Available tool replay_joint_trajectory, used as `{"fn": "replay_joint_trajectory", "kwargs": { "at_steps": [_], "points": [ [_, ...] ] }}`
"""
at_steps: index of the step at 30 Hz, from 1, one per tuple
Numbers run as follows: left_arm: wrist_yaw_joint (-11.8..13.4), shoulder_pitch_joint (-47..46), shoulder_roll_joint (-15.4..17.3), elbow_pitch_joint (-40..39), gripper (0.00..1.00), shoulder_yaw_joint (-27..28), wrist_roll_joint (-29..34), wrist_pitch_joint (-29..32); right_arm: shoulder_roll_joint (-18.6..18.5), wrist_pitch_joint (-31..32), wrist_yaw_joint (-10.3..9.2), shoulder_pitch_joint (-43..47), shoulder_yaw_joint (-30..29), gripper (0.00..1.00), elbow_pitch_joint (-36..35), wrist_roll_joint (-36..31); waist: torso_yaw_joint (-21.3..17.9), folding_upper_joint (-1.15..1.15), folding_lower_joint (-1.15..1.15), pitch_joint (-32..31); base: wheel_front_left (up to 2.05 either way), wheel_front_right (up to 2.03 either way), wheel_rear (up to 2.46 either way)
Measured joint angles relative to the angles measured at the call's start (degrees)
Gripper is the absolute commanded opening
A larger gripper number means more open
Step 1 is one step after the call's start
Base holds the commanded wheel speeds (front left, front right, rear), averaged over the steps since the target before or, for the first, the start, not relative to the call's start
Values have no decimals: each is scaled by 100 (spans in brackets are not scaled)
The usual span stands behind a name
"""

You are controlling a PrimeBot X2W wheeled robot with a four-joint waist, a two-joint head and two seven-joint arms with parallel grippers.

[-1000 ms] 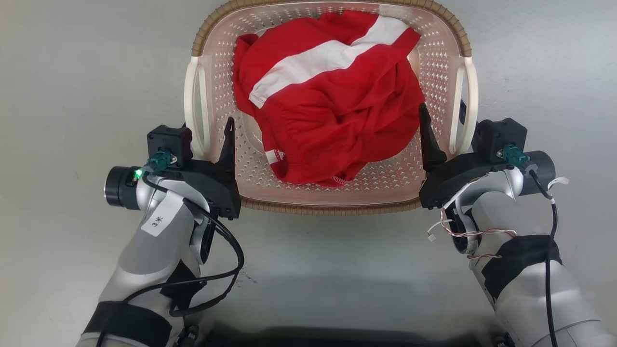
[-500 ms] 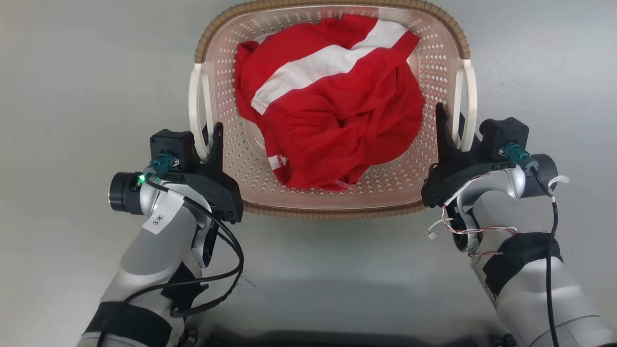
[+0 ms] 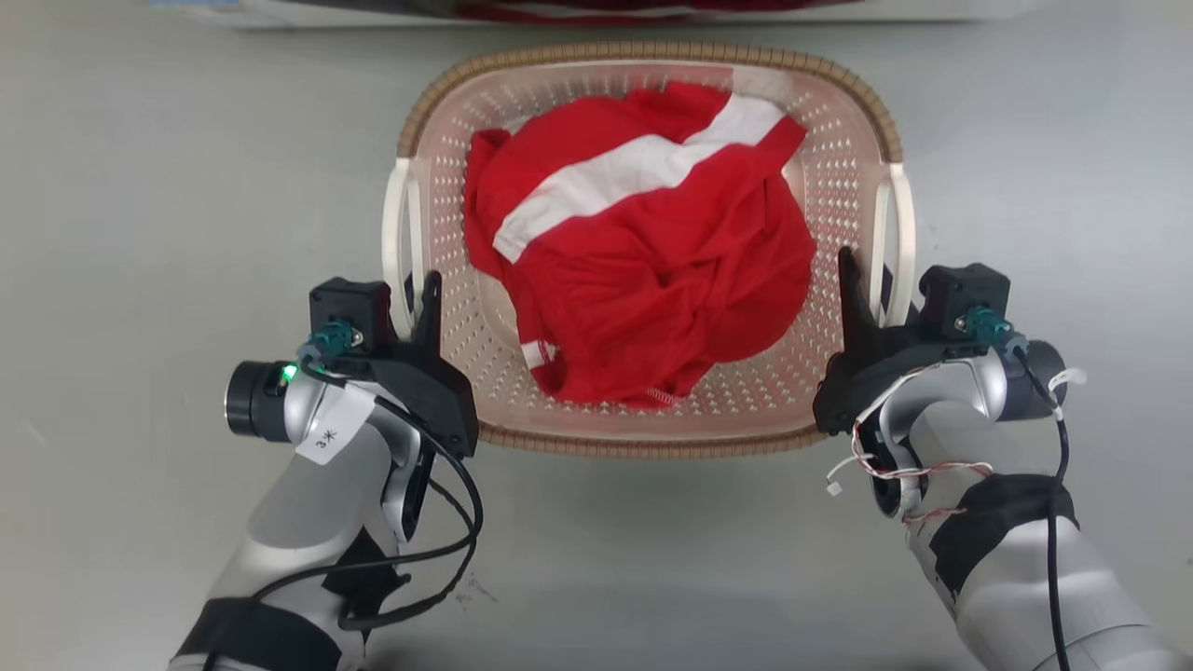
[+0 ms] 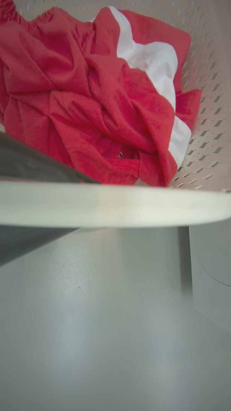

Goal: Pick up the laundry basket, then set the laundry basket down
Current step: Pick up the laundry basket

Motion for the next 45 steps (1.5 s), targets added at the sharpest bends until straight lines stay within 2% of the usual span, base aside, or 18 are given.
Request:
{"fn": "replay_joint_trajectory", "kwargs": {
  "at_steps": [16, 45],
  "points": [
    [5, 887, -12, 335, 0, -523, -477, 80, 48, 113, -7, 750, 749, 0, 457, 732, 8, 0, -2, -1345, 0, 0, 0],
    [-58, 2632, 35, 704, 0, -1221, -1182, 970, 41, 1343, -202, 2530, 2168, 0, 209, 2462, -38, -1, -1, -3753, 0, 0, 0]
  ]
}}
